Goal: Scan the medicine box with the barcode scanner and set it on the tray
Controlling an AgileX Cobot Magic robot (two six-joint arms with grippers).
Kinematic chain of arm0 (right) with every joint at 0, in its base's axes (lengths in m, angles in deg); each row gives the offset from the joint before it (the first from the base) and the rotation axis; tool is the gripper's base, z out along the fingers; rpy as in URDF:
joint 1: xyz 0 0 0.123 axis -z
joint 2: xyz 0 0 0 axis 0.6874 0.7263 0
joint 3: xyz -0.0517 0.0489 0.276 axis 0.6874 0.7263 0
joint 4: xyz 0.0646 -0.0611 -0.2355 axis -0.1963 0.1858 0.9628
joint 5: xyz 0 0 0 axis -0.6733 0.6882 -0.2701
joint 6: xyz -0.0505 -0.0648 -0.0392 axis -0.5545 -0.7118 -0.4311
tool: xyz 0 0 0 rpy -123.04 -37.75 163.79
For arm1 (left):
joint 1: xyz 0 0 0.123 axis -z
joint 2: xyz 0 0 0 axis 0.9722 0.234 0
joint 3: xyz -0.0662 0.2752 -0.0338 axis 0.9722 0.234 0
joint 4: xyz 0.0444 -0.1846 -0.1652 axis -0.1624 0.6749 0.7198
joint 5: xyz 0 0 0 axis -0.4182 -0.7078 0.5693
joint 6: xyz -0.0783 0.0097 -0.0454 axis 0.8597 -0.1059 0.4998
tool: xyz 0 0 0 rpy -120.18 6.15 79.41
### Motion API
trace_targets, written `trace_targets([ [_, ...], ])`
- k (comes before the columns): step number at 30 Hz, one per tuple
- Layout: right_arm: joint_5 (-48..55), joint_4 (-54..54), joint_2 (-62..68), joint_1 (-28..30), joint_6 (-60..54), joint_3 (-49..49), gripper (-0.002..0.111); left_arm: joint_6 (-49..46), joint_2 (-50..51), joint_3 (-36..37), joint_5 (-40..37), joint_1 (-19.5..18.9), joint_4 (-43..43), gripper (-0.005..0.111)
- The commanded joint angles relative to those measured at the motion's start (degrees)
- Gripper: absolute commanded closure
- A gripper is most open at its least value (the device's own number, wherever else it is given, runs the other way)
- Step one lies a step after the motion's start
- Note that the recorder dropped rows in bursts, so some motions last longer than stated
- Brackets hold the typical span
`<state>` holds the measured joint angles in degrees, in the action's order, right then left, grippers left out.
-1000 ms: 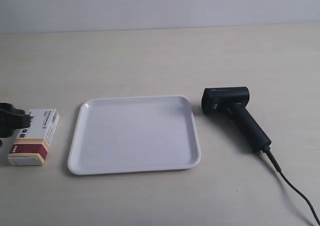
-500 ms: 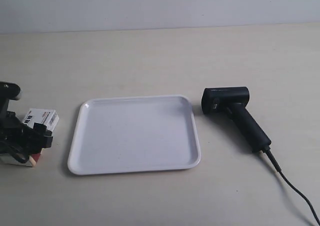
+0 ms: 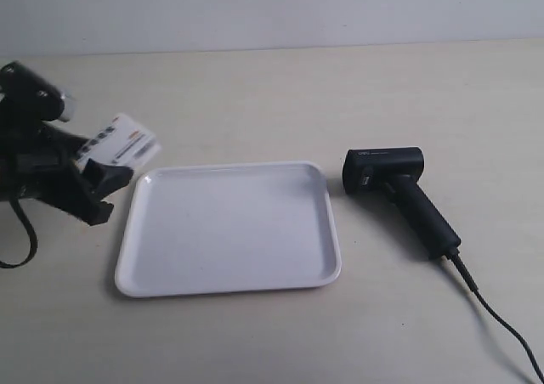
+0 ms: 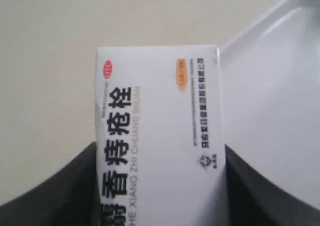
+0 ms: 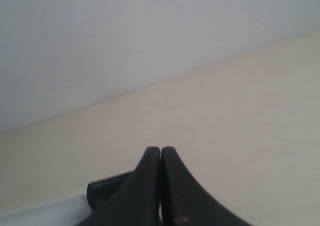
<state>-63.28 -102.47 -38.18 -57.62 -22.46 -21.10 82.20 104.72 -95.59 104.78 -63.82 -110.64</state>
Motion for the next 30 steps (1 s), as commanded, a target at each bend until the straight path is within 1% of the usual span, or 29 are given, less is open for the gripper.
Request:
trace_targets([
  [1,-0.3,0.7,20.9,-6.7,-3.6,-7.8,0.092,20.1,0.3,-8.3,21.6,2.0,-35.4,0.107],
  [2,-0.3,1.0,26.1,-8.3,-5.3,-10.0,0.086,21.2,0.6,-10.1,22.1,2.8,-35.6,0.107],
  [5,-0.3,3.5,39.5,-11.2,-9.8,-15.7,0.062,21.9,1.7,-13.1,20.0,5.0,-36.1,0.107],
  [6,-0.3,3.9,42.9,-11.3,-11.2,-17.2,0.056,21.9,2.1,-13.5,19.8,5.6,-36.5,0.107],
  [9,0.1,4.5,53.4,-11.4,-11.7,-22.0,0.031,20.6,4.0,-14.2,19.4,7.8,-38.3,0.107],
  [12,0.1,4.5,61.5,-11.4,-14.9,-25.7,0.013,18.4,5.9,-14.6,18.4,8.8,-38.4,0.107],
  [14,0.0,4.5,65.5,-11.4,-15.5,-27.6,0.008,18.4,7.5,-15.2,18.4,8.8,-38.4,0.107],
  [20,-0.7,4.7,74.5,-11.4,-19.3,-32.0,0.009,18.4,10.7,-16.1,18.1,8.8,-38.7,0.107],
  [22,-1.5,4.7,76.0,-11.4,-20.3,-32.6,0.012,18.4,11.1,-16.1,17.2,8.8,-38.7,0.107],
  [23,-2.3,4.7,76.4,-11.4,-21.0,-32.7,0.015,18.4,11.5,-16.1,16.6,8.8,-38.7,0.107],
  [25,-3.4,4.7,76.8,-11.4,-22.3,-32.7,0.024,18.4,11.8,-16.1,15.6,8.8,-38.7,0.107],
  [26,-3.4,4.7,76.8,-11.4,-22.9,-32.7,0.032,18.4,12.0,-16.1,15.4,8.8,-38.7,0.107],
  [28,-3.7,4.7,76.8,-11.4,-23.5,-32.7,0.045,18.4,12.4,-16.1,15.3,8.8,-38.8,0.107],
  [29,-3.7,4.7,76.8,-11.4,-24.4,-32.7,0.055,18.4,12.4,-16.1,15.2,8.8,-38.8,0.107],
  [30,-3.4,4.7,76.6,-11.4,-25.2,-32.7,0.062,18.4,12.5,-16.1,15.1,8.8,-38.8,0.107],
])
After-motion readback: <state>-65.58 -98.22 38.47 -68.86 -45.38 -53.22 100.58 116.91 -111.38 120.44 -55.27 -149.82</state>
